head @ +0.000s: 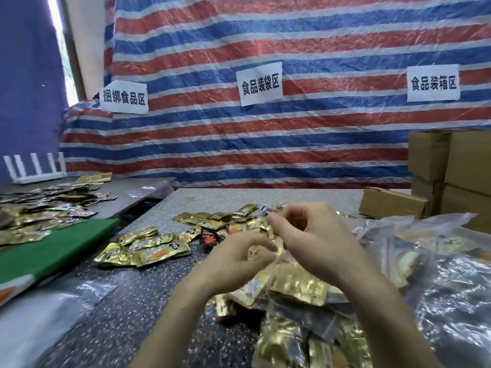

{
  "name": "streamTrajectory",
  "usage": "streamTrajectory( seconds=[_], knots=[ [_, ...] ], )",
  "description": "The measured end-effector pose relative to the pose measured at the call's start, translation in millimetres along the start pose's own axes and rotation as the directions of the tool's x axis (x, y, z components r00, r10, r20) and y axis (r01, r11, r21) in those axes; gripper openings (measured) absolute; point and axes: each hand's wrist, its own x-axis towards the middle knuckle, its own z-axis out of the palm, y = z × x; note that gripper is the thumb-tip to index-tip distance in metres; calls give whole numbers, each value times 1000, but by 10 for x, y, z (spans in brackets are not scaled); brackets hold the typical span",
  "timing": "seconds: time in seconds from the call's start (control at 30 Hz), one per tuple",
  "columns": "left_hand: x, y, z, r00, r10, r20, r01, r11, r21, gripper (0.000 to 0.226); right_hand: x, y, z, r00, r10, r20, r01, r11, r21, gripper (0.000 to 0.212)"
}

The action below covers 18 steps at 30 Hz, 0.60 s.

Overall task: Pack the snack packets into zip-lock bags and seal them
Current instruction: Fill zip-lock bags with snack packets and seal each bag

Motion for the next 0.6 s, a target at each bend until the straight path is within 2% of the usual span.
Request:
streamTrajectory(
  seconds=[0.03,0.1,0.2,0.3,0.37,0.43,0.5,0.6],
  knots=[
    [-17,-193,-65,998,-66,2,65,997,35,21,-4,-8,33,1000,6,22,-6,1000,0,41],
    [-61,-602,-237,976,-199,-83,204,977,58,12,-4,-34,110,999,1,41,-1,1000,-12,41],
    [-137,-1128,-515,894,-368,-256,399,914,78,10,-14,-80,218,996,-17,88,21,998,-51,40],
    [-252,-1564,-760,696,-592,-407,673,735,82,16,-21,-110,270,991,-18,132,27,997,-67,39],
    [-360,-1782,-860,539,-674,-506,790,612,27,18,-28,-127,279,988,-7,155,14,999,-44,41],
    [-464,-1976,-910,375,-703,-605,860,507,-57,21,-34,-143,278,986,-5,167,9,1000,-21,45],
    [-598,-2134,-904,208,-737,-643,914,381,-141,25,-39,-150,282,983,-6,184,7,1000,-4,46],
    [-802,-2327,-766,36,-795,-605,948,218,-230,38,-39,-140,294,980,8,201,-13,1000,22,42]
  ],
)
